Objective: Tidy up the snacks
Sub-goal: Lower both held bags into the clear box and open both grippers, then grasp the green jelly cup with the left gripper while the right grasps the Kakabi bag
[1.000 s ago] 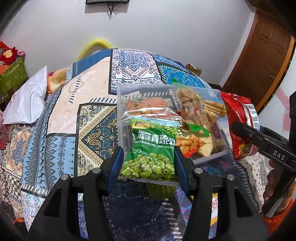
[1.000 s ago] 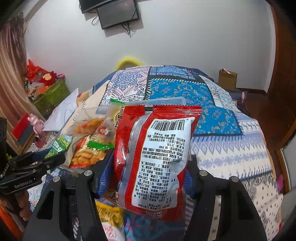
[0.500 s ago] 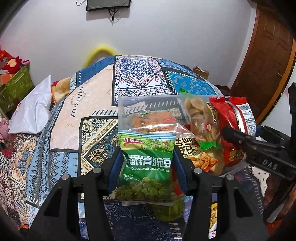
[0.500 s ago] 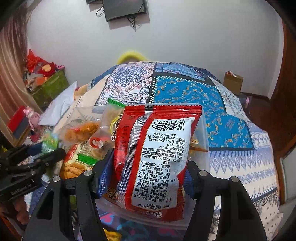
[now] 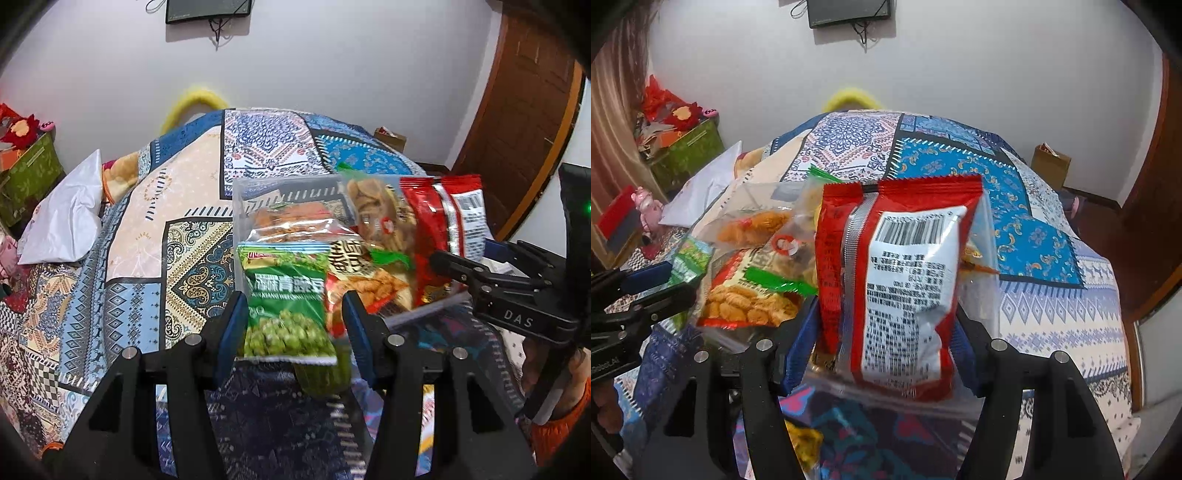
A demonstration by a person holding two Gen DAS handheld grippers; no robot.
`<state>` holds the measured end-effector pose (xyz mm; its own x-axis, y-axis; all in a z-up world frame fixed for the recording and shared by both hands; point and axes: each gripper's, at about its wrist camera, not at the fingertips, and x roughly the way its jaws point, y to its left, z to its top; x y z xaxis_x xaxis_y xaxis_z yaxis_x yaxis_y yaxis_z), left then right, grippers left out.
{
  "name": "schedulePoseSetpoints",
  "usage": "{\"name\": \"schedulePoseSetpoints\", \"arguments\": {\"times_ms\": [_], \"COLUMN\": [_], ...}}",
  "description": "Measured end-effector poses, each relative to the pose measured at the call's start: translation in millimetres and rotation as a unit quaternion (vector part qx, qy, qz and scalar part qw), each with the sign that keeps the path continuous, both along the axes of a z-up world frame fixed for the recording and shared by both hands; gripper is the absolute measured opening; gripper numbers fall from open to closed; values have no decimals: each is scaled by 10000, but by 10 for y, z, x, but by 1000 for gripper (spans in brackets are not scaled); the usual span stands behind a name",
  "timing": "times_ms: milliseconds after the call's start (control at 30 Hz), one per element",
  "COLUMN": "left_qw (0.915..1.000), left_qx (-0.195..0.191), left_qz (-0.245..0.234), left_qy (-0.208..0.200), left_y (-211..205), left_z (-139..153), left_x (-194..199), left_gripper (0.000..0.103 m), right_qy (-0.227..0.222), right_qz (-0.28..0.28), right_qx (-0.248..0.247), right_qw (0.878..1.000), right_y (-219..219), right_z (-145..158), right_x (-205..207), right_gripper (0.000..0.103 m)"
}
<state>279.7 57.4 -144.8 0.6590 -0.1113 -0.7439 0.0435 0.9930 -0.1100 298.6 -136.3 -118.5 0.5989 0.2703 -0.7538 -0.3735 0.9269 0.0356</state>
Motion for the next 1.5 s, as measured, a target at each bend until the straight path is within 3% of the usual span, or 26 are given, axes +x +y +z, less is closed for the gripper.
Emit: {"name": "schedulePoseSetpoints", "arguments": {"times_ms": [267,400,533,767,967,1233,1400,1500], "left_qw": [9995,9988,9989,9998,9997,9983,9972,9967], "left_qx": [-50,-49,-64,-48,-55,-78,-50,-55], "left_qz": [-18,-37,-113,-119,-106,-120,-139,-142], "left_qy": [-298,-478,-459,-166,211,572,735,792], "left_y": [-19,-32,-36,-20,4,13,-28,-51], "left_z": [364,506,523,290,7,-296,-434,-488], "left_x": [-366,-571,-758,-929,-977,-954,-906,-852], "left_gripper": [56,68,68,68,68,68,68,68], "right_qy": [-287,-537,-531,-94,467,1072,968,891], "right_qz": [110,135,221,341,442,495,611,637], "right_qx": [216,309,334,108,-175,-196,-580,-568], "right_qw": [9993,9980,9978,9993,9978,9928,9917,9924], "right_y": [-30,-30,-12,98,243,346,441,429], "right_z": [340,501,499,115,-312,-668,-738,-730], "right_x": [-334,-572,-745,-896,-847,-702,-733,-739], "right_gripper": [63,79,80,80,80,80,82,75]}}
